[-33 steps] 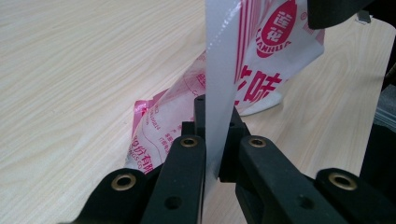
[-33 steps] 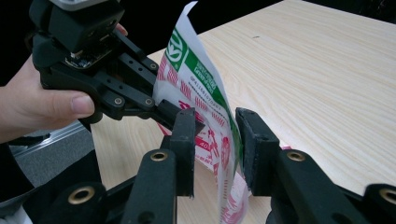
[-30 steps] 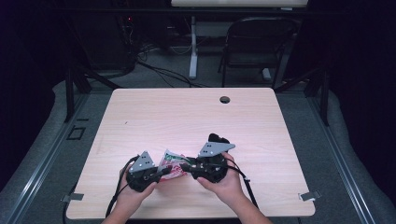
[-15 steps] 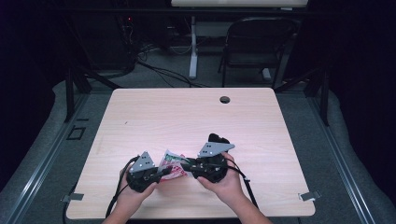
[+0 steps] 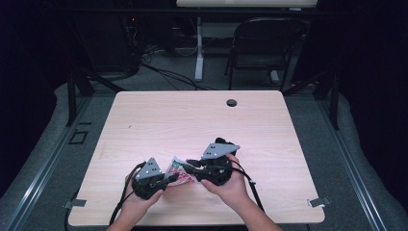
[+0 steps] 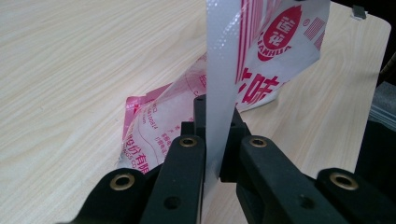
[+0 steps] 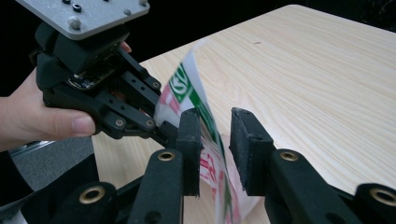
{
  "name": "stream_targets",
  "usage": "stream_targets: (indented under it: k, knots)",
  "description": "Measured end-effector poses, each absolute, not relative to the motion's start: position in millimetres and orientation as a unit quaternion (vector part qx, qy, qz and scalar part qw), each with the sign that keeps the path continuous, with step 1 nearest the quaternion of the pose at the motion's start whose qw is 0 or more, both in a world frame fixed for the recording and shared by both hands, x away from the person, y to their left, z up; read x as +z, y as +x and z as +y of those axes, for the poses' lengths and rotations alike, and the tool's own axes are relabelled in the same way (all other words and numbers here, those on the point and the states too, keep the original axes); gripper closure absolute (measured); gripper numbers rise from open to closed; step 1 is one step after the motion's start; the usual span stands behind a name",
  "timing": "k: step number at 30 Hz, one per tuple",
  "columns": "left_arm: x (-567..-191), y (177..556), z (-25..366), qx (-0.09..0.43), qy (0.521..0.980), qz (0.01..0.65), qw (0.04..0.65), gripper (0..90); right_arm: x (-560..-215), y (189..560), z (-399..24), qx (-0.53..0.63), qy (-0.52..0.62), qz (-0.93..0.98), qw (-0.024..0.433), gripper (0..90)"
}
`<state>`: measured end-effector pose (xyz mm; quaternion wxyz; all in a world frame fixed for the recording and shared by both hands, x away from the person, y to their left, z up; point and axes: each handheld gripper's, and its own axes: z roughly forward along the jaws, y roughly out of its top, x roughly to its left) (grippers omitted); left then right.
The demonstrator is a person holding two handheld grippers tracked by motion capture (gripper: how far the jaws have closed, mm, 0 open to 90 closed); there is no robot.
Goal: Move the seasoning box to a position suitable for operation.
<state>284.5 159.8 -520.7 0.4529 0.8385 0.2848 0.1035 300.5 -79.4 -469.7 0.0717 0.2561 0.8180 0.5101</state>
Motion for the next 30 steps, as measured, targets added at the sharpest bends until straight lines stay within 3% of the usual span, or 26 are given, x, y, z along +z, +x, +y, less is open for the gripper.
stream_targets:
  k: [21,30]
  knots:
    - [-522.2,285.7,159.8,0.1,0.835,0.291,0.456,89.6,-481.2,305.5,-69.5,0.483,0.246,0.839,0.056,76.8]
    - [-523.6,285.3,158.3,0.099,0.838,0.286,0.455,87.7,-484.0,309.6,-68.5,0.471,0.246,0.846,0.039,90.0]
